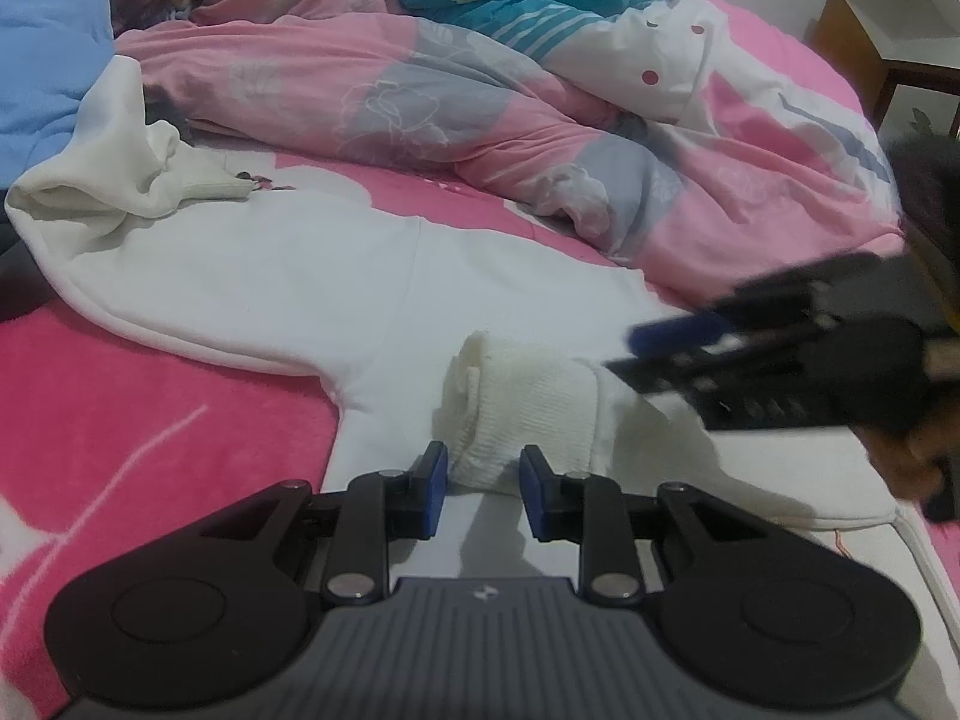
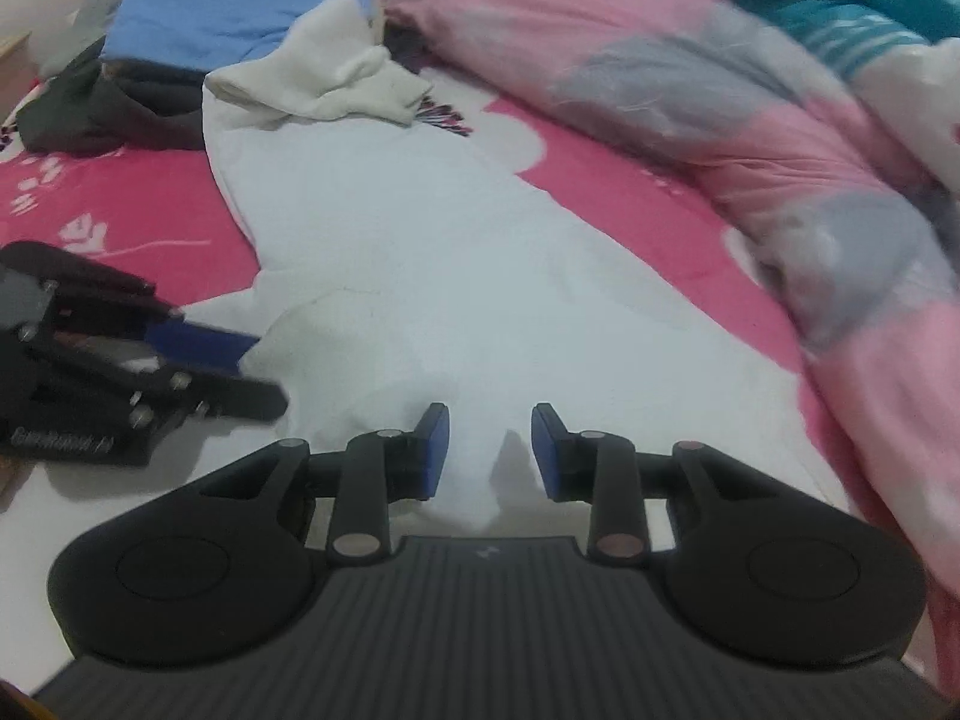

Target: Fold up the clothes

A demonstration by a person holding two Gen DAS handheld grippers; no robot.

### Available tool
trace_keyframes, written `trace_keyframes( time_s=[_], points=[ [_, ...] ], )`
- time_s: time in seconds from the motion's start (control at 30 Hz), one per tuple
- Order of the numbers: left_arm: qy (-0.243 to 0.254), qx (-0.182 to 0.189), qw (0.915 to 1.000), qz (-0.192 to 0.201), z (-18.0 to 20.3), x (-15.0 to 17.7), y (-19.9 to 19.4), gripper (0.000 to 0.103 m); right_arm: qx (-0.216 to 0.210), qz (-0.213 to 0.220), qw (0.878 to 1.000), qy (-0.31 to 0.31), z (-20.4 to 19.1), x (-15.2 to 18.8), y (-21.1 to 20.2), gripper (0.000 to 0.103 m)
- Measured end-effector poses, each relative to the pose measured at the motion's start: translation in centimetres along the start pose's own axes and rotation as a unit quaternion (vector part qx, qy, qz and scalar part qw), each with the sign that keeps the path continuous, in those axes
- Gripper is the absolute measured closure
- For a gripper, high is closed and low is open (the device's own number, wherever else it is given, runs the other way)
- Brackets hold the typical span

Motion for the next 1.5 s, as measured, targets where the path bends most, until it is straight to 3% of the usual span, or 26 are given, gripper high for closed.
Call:
trace_keyframes(
  time_s=[0.03,0.13,0.17,0.2,0.27,0.5,0.63,0.73,1.0,1.17,1.27,1.33,1.37,1.5],
  points=[
    [0.000,0.000,1.0000,0.000,0.0,0.0,0.0,0.077,-0.021,-0.025,0.999,0.004,0.2,0.0,1.0,0.073],
    [0.000,0.001,1.0000,0.002,-0.1,0.0,0.0,0.077,-0.034,-0.035,0.999,0.019,0.3,0.2,1.5,0.075],
    [0.000,0.001,1.0000,0.002,-0.1,0.0,0.0,0.077,-0.038,-0.038,0.998,0.024,0.4,0.2,1.7,0.081],
    [0.000,0.002,1.0000,0.003,-0.1,0.0,0.0,0.077,-0.039,-0.034,0.998,0.020,-0.1,0.3,1.3,0.100],
    [0.001,0.000,1.0000,0.004,0.0,0.0,-0.1,0.077,-0.018,-0.025,1.000,-0.005,-1.4,0.7,0.7,0.102],
    [-0.009,0.000,0.9999,0.007,-0.6,-0.8,0.2,0.085,0.072,0.057,0.996,-0.007,-1.2,-1.2,-2.0,0.103],
    [-0.006,-0.009,0.9997,0.022,-1.0,-1.6,0.4,0.087,0.118,0.088,0.989,0.003,-0.4,-2.1,-1.2,0.103],
    [-0.001,-0.015,0.9993,0.033,-1.2,-2.3,0.6,0.087,0.125,0.096,0.987,0.020,0.4,-2.1,0.2,0.103],
    [0.006,-0.010,0.9997,0.020,-0.9,-2.1,1.1,0.085,0.133,0.125,0.979,0.093,2.2,-1.7,2.6,0.102],
    [0.007,-0.002,0.9998,0.019,-0.9,-2.1,1.0,0.081,0.136,0.118,0.978,0.107,2.2,-1.9,2.7,0.098],
    [0.013,0.017,0.9996,0.019,-0.5,-2.3,0.9,0.077,0.130,0.153,0.968,0.152,2.9,-1.3,-1.6,0.093],
    [0.025,0.033,0.9990,0.020,0.1,-2.7,1.0,0.063,0.125,0.169,0.959,0.192,3.2,0.0,-5.2,0.089],
    [0.030,0.035,0.9988,0.017,0.5,-2.9,1.3,0.061,0.122,0.176,0.954,0.211,3.3,0.7,-7.0,0.088],
    [0.049,0.037,0.9981,0.004,1.7,-3.7,2.6,0.062,0.117,0.189,0.924,0.312,3.8,5.8,-14.2,0.087]
  ],
)
Point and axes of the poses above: each gripper's, at about its wrist camera, not at the fingertips, and y roughly the way its jaws point, z to its right, x to its underside, the point moved 5 cm from there along y, roughly the way its jaws point, and after that the axes turned 1 degree about -z, right-handed, at the moved point
